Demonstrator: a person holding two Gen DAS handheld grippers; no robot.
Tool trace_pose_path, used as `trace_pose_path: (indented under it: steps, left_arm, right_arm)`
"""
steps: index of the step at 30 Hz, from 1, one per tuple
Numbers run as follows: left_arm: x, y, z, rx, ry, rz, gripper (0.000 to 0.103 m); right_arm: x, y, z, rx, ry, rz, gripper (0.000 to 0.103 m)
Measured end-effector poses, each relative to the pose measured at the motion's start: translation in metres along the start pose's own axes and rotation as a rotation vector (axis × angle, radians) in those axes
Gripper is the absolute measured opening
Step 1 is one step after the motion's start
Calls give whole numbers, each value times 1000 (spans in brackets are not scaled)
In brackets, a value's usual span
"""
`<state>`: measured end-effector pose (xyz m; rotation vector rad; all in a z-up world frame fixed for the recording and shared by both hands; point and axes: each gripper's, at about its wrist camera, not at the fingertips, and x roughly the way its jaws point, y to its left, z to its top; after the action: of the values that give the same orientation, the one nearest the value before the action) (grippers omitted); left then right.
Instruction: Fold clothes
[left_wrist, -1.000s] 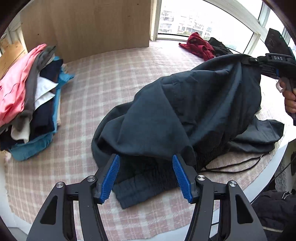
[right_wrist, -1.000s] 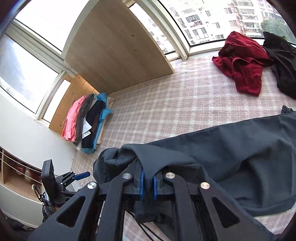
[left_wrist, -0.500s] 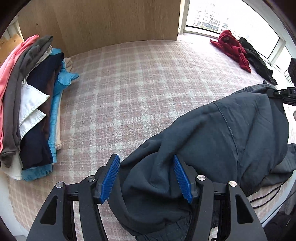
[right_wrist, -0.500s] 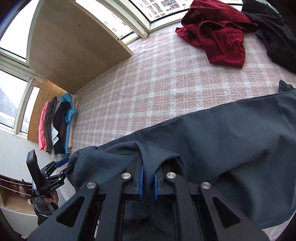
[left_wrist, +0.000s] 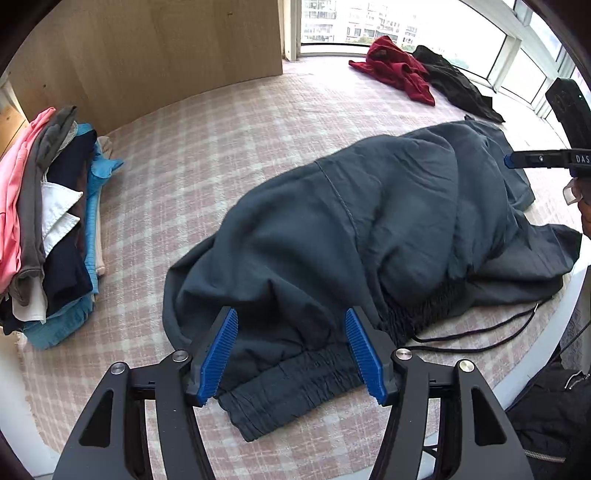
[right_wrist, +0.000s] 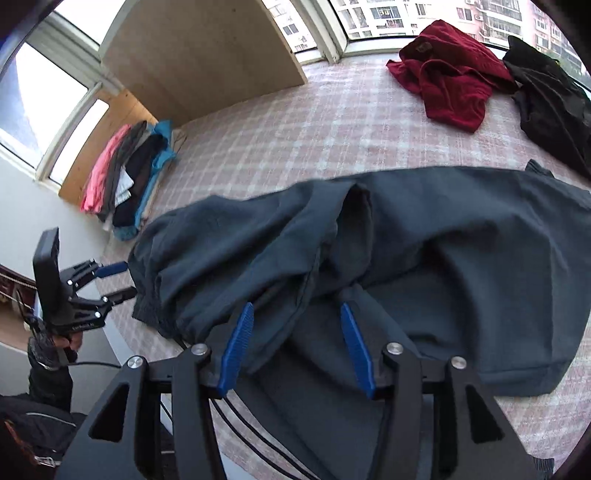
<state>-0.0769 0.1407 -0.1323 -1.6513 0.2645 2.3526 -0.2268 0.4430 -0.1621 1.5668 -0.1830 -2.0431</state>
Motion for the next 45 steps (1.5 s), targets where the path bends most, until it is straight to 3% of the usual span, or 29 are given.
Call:
trace_pose_path:
  steps: [3, 5, 6, 7, 8, 13, 14, 20, 21, 22, 23, 24, 25, 31, 33, 34, 37, 42, 45]
  left_arm:
    - [1, -9, -3, 6, 10, -13, 59]
    - [0, -11, -3, 11, 12, -14, 59]
    - [-2, -12, -2, 13, 12, -11, 59]
    - [-3, -12, -2, 13, 12, -7, 59]
    - [-5, -12, -3, 14, 9, -3, 59]
    - [-18, -7, -9, 0, -17, 12, 60]
    - [-19, -6, -11, -6, -18, 8, 60]
    - [-14, -10, -21, -11, -8, -18, 60]
    - [-13, -12, -22, -5, -7, -24, 60]
    - [-13, -14, -23, 0, -7, -30, 60]
    - [-13, -16, -23, 5, -7, -34, 60]
    - [-13, -18, -24, 8, -8, -36, 60]
    - [-13, -19, -25, 12, -8, -38, 60]
    - [-11, -23, -27, 17, -2, -45, 60]
    - [-12, -24, -27, 20, -4, -43, 60]
    - [-14, -23, -28, 22, -6, -40, 60]
    - [-18, -19, -30, 15, -16, -29, 60]
    - [-19, -10, -36, -20, -23, -41, 60]
    - [-21, -10, -44, -28, -24, -63, 60]
  right_arm:
    - [21, 10, -20, -56, 44, -10, 49]
    - [34, 15, -24, -78, 28, 13, 48]
    - [38, 18, -24, -87, 13, 31, 42]
    - [37, 21, -24, -85, 0, 71, 11]
    - [31, 25, -23, -84, -11, 125, 3]
    - [-33, 54, -24, -135, -133, 287, 3]
    - [-45, 58, -23, -148, -154, 289, 3]
    - [-66, 66, -20, -205, -152, 77, 3]
    - [-69, 67, -19, -214, -151, 41, 6]
    - [-72, 69, -19, -224, -151, 6, 27]
    - [-76, 70, -18, -233, -150, -29, 62]
    - [-73, 70, -20, -241, -141, -72, 72]
    - [-62, 67, -23, -242, -123, -100, 73]
    - [-32, 66, -26, -192, -92, 79, 72]
    - [-22, 65, -27, -174, -81, 138, 17]
    - [-17, 65, -28, -166, -76, 168, 8]
    - [-9, 69, -29, -151, -69, 270, 6]
    - [-96, 127, -29, -256, -173, 524, 6]
    - [-112, 142, -30, -251, -191, 561, 6]
